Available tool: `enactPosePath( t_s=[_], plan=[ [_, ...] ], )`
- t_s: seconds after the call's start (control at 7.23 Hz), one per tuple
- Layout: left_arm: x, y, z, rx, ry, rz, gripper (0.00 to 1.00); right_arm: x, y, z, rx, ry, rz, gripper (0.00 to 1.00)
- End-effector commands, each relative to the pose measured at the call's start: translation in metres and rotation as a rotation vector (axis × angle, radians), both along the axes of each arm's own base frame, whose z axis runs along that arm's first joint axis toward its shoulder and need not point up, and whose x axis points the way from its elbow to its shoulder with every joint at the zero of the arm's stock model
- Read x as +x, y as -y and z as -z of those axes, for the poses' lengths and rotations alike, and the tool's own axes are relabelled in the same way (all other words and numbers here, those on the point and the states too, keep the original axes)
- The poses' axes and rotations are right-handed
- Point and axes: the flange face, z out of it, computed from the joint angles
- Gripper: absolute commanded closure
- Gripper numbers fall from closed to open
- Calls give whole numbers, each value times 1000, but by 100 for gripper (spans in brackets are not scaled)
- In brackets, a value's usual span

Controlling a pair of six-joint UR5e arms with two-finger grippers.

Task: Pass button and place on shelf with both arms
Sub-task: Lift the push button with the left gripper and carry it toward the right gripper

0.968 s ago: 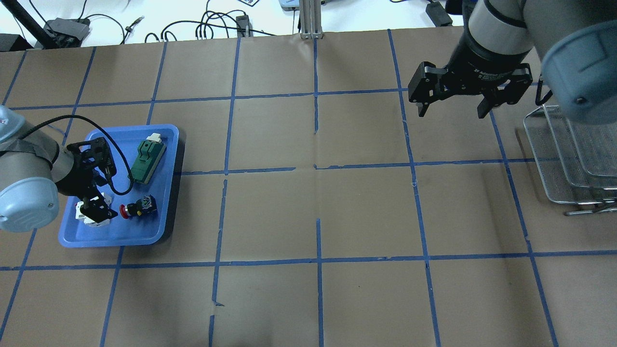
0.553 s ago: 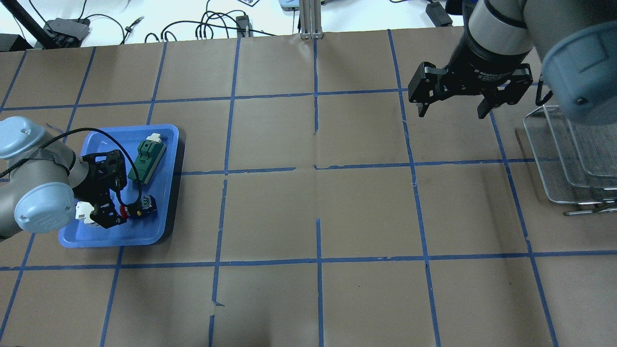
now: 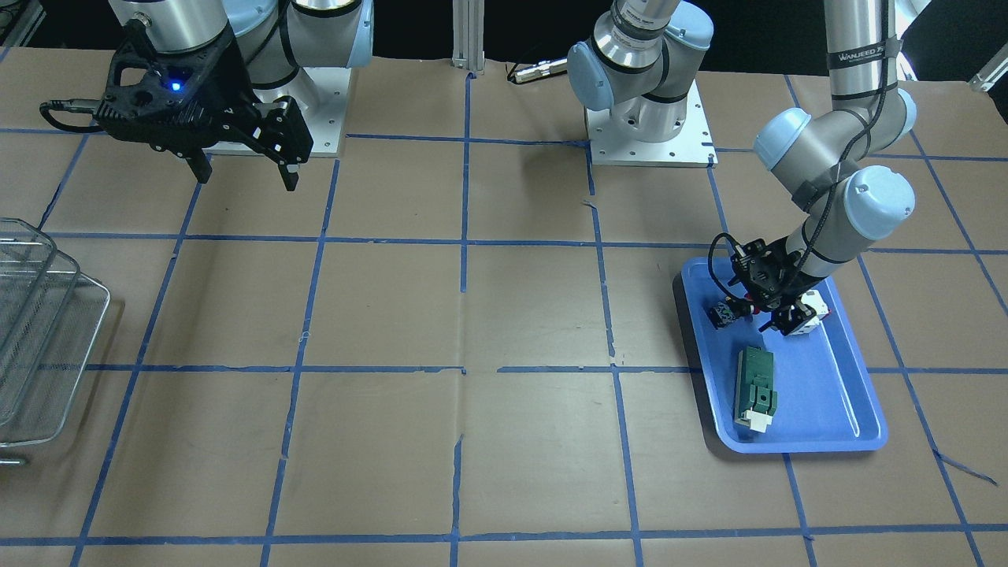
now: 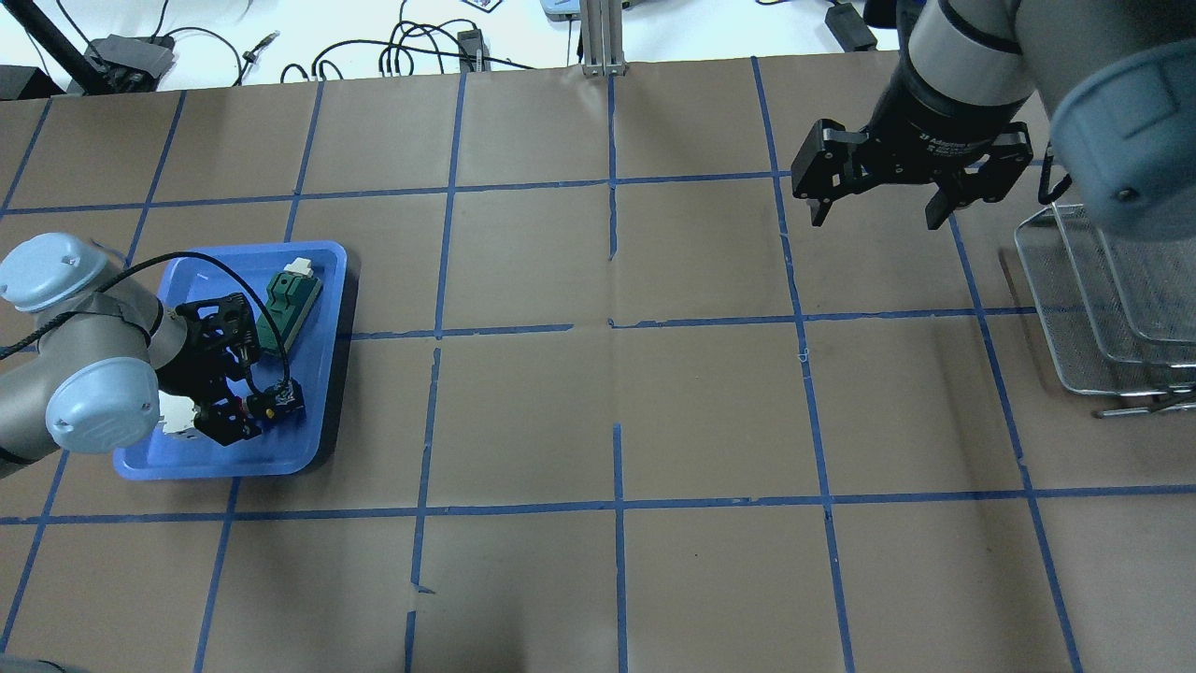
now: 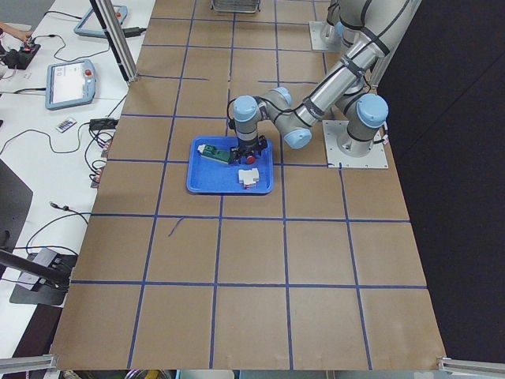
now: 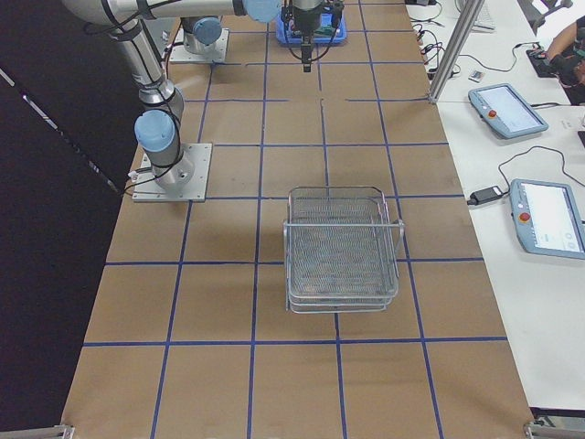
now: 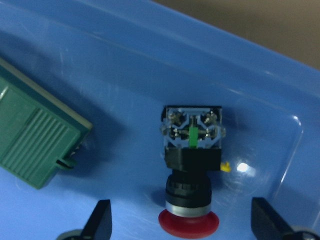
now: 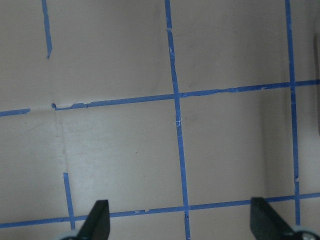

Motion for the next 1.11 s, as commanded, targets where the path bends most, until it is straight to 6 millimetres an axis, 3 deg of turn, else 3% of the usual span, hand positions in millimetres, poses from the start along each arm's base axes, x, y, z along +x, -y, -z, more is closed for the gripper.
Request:
enactPosePath(
  t_s=[0.0,0.28,0.41,0.55,0.69,0.97],
  plan=[
    [-3,-3,5,9,-5,2,33,0,0,0,2,0,0,0],
    [-5,-5,7,11,-6,18,100,0,0,0,0,0,0,0],
    [-4,-3,2,-5,3,21,100,0,0,0,0,0,0,0],
    [-14,4,-25,-77,11,25,100,0,-1,0,2,0,0,0],
    [-39,15,-55,-141,-5,69,100,-1,0,0,-3,0,1,0],
    [-108,28,-124,-175,-51,205,100,-2,1,-1,-1,0,5,0]
  ],
)
